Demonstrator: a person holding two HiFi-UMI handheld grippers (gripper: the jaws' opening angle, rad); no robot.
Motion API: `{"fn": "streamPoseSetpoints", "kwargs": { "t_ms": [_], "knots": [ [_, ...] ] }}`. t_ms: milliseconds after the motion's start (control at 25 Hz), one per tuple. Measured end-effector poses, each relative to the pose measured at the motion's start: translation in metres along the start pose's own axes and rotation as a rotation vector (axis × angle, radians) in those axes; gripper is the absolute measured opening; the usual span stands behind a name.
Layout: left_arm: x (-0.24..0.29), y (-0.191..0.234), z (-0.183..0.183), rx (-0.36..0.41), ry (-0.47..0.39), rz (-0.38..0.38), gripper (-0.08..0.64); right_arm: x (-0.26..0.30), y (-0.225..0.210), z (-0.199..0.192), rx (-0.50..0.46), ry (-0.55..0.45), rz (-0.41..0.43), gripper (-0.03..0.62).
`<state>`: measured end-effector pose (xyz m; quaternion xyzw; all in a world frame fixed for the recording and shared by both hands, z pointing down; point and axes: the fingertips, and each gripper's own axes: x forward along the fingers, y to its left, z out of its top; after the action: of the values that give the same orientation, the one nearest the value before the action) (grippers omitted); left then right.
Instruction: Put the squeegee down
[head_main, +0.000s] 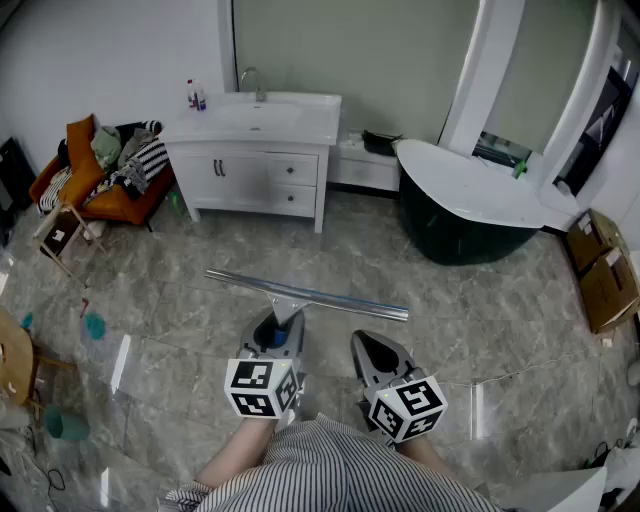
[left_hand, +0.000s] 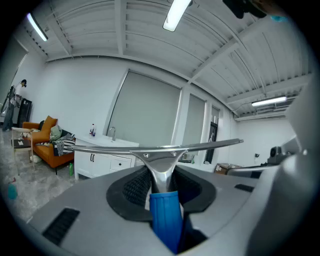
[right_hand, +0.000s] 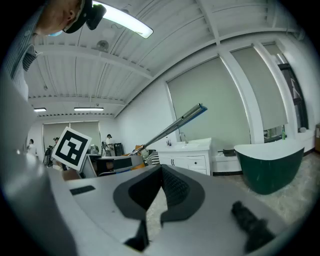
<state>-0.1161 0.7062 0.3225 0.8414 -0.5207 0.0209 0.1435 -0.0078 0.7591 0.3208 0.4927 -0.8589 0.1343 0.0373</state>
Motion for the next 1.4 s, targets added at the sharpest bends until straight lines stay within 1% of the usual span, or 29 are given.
{"fn": "streamPoseSetpoints", "kwargs": {
  "t_ms": [320,480,560,640,720,760,840,880,960,1080,1200,1400],
  "knots": [
    [0.005,0.004,0.002,0.001,0.007,-0.004,0.126,0.010,0.000,-0.001,-0.034,0.016,-0.002,0.015],
    [0.007,0.006,0.005,-0.002,-0.001,-0.001,0.126,0.014,-0.001,-0.001,-0.031,0.017,-0.002,0.015],
    [0.009,0.004,0.005,-0.012,-0.007,-0.007,0.126,0.018,-0.002,0.002,-0.020,-0.001,-0.008,0.015],
    [0.008,0.003,0.002,-0.045,-0.012,-0.013,0.126,0.024,0.001,0.002,-0.017,-0.014,-0.009,0.015],
    [0.006,0.002,-0.002,-0.081,-0.012,-0.013,0.126,0.029,0.006,0.001,-0.030,-0.010,0.015,0.016],
    [0.006,0.002,-0.003,-0.085,-0.008,-0.015,0.126,0.031,0.010,0.000,-0.040,-0.004,0.038,0.015],
    [0.009,0.001,-0.004,-0.061,0.004,-0.021,0.126,0.034,0.012,-0.002,-0.064,0.007,0.075,0.016],
    [0.010,0.000,-0.005,-0.046,0.009,-0.023,0.127,0.035,0.011,-0.003,-0.071,0.006,0.079,0.015],
    [0.012,-0.001,-0.007,-0.037,0.016,-0.023,0.126,0.037,0.005,-0.005,-0.051,-0.004,0.063,0.015],
    [0.015,-0.004,-0.011,-0.065,0.023,-0.027,0.126,0.035,-0.002,-0.009,0.006,-0.017,0.025,0.015],
    [0.020,-0.008,-0.018,-0.090,0.020,-0.021,0.126,0.030,-0.008,-0.020,0.000,-0.009,0.008,0.015],
    [0.022,-0.016,-0.025,-0.100,0.011,0.008,0.127,0.020,-0.025,-0.027,0.039,0.005,0.009,0.015]
  ]
}}
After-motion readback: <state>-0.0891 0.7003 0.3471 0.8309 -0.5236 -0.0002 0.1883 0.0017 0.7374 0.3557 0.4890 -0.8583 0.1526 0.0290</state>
